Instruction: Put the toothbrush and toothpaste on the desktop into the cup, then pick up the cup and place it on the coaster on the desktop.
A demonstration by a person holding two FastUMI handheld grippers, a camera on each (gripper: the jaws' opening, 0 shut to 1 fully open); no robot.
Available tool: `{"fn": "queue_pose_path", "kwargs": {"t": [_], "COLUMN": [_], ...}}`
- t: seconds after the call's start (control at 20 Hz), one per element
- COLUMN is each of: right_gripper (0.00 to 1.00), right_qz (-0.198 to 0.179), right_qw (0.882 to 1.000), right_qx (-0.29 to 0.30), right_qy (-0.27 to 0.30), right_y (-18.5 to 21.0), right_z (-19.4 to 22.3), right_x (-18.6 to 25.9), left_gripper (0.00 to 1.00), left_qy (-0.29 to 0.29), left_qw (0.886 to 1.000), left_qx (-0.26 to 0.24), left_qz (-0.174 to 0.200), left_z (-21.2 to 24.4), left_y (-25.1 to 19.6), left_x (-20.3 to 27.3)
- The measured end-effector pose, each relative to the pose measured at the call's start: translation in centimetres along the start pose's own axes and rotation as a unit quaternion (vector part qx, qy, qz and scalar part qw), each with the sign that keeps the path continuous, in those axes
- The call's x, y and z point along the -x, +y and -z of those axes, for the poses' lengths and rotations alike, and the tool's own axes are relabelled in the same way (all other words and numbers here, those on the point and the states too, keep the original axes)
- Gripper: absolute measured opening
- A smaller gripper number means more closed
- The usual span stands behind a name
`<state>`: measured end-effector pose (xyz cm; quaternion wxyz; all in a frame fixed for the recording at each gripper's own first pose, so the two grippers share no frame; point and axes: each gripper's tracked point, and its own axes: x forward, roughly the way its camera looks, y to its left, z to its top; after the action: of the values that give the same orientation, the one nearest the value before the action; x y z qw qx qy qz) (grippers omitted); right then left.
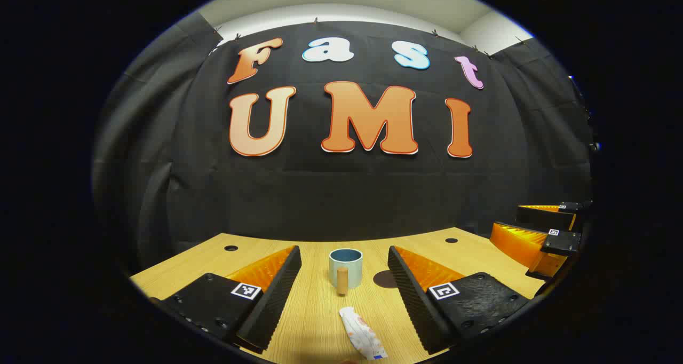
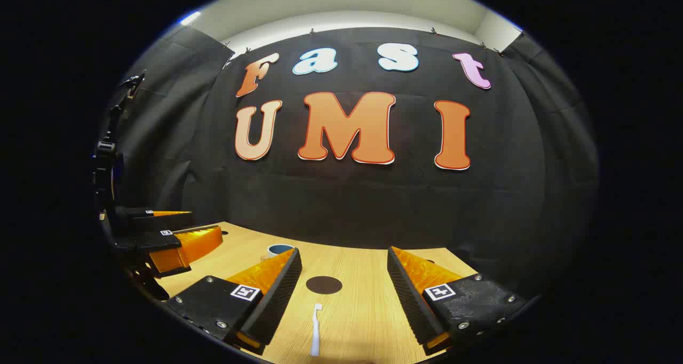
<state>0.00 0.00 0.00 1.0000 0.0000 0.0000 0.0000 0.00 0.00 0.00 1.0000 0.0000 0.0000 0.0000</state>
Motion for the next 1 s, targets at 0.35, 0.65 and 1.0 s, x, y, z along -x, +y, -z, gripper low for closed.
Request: {"fn": "queue_pose_path", "kwargs": {"t": [0.35,0.65,1.0], "right_gripper": [0.96,0.96,0.95], "right_qz": [-0.013,-0.038,-0.082], "right_qw": [1.000,0.997,0.993], "right_qx": [-0.022,-0.051,-0.029], "right_qy": [0.013,0.033,0.085], "right_y": [-0.5,-0.3,1.3], "right_z": [-0.2,-0.5,0.5], "right_x": [-0.5,-1.3,-2.9], "left_gripper": [0.98,0.98,0.98], "left_qy": [0.025,0.056,0.159], "left_qw": [1.000,0.998,0.986], "left_qx": [0.008,-0.002,-0.016], "left_qz": [-0.003,0.003,0.039], "left_z": [-0.1,-0.3,3.0], "left_y": [0.8,1.0,-0.2], "left_x": [-0.7,-1.8,-3.9]}}
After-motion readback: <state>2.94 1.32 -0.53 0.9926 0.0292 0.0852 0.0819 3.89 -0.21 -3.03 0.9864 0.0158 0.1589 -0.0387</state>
